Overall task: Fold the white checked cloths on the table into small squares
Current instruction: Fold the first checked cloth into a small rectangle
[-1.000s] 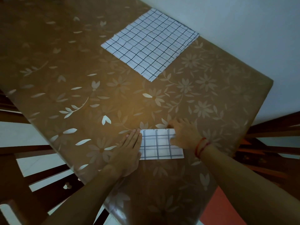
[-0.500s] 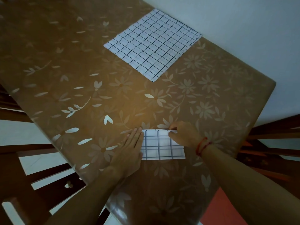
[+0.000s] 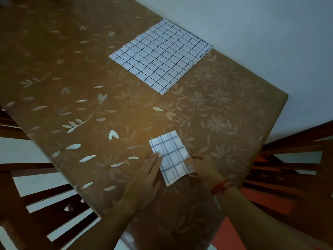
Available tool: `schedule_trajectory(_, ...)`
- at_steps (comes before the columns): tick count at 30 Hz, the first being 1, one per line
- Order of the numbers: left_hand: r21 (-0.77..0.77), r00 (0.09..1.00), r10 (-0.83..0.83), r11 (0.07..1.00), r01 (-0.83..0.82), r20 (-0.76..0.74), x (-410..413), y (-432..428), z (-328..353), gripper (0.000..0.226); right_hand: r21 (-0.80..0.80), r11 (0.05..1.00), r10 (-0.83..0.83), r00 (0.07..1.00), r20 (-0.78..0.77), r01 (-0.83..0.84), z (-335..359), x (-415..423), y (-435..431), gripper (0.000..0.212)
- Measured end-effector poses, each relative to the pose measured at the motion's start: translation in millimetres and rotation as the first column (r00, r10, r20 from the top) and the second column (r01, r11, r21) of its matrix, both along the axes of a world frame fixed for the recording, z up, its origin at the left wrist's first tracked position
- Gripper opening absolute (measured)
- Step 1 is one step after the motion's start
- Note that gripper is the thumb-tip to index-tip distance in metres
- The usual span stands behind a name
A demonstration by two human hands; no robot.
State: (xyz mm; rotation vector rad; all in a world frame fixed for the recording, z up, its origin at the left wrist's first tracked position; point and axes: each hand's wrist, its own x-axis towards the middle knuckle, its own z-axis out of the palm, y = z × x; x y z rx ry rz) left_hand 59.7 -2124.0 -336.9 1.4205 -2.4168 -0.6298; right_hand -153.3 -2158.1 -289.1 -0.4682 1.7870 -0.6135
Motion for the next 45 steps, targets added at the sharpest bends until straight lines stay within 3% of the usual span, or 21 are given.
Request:
schedule_trajectory(4, -0.011, 0.999, 0.036, 0.999, -0.035, 0.012, -3, 8, -6, 0.059, 0.106, 0.984, -0.163, 0.958, 0.235, 0.142, 4, 7, 16, 0.015)
schedule_trajectory(7, -0.045, 0.998, 0.056, 0.997, -0.055, 0.027, -1, 12, -9, 0.051, 0.101, 0.992, -0.101, 0.957, 0.271, 0.076, 4, 3, 24, 0.010)
schedule_trajectory(12, -0.069, 0.996, 0.076, 0.995, -0.073, 0.053, 2, 21, -8, 0.049, 0.032, 0.993, 0.110, 0.987, 0.116, -0.114, -2, -12, 35, 0.009)
schedule_trajectory(15, -0.035, 0.995, 0.093, 0.995, -0.092, 0.026, 5, 27, -12, 0.048, -0.101, 0.964, 0.228, 0.960, -0.162, -0.246, -13, -25, 45, 0.009)
schedule_trajectory(16, -0.028, 0.995, 0.098, 0.995, -0.097, 0.021, 6, 29, -13, 0.048, -0.151, 0.920, 0.301, 0.901, -0.313, -0.360, -17, -31, 50, 0.013)
schedule_trajectory(18, -0.040, 0.996, 0.090, 0.995, -0.089, 0.020, 7, 33, -12, 0.049, -0.202, 0.739, 0.414, 0.670, -0.616, -0.642, -22, -38, 63, 0.027)
schedule_trajectory(21, -0.083, 0.996, 0.084, 0.993, -0.082, 0.015, 7, 38, -8, 0.046, -0.167, 0.412, 0.432, 0.354, -0.830, -0.896, -25, -38, 77, 0.048)
schedule_trajectory(23, -0.079, 0.996, 0.090, 0.993, -0.090, 0.001, 7, 42, -8, 0.045, -0.141, 0.285, 0.414, 0.255, -0.874, -0.948, -28, -33, 79, 0.052)
schedule_trajectory(25, -0.074, 0.996, 0.088, 0.993, -0.088, -0.003, 9, 44, -10, 0.045, -0.160, 0.228, 0.386, 0.240, -0.890, -0.960, -31, -27, 78, 0.046)
schedule_trajectory(27, -0.057, 0.997, 0.083, 0.995, -0.083, 0.001, 10, 45, -10, 0.045, -0.188, 0.231, 0.380, 0.266, -0.886, -0.955, -33, -22, 77, 0.044)
schedule_trajectory(33, 0.008, 0.987, 0.142, 0.990, -0.141, -0.073, 10, 40, -7, 0.040, -0.270, 0.356, 0.410, 0.410, -0.815, -0.894, -39, -21, 68, 0.038)
schedule_trajectory(38, 0.058, 0.952, 0.258, 0.966, -0.252, -0.163, 7, 35, -7, 0.037, -0.261, 0.550, 0.452, 0.546, -0.706, -0.793, -34, -15, 60, 0.037)
schedule_trajectory(41, 0.105, 0.921, 0.359, 0.932, -0.346, -0.153, 3, 27, -10, 0.040, -0.282, 0.636, 0.435, 0.636, -0.638, -0.719, -36, -10, 51, 0.036)
schedule_trajectory(45, 0.047, 0.908, 0.412, 0.911, -0.410, -0.076, -3, 14, -7, 0.036, -0.269, 0.709, 0.414, 0.693, -0.590, -0.652, -47, -5, 40, 0.045)
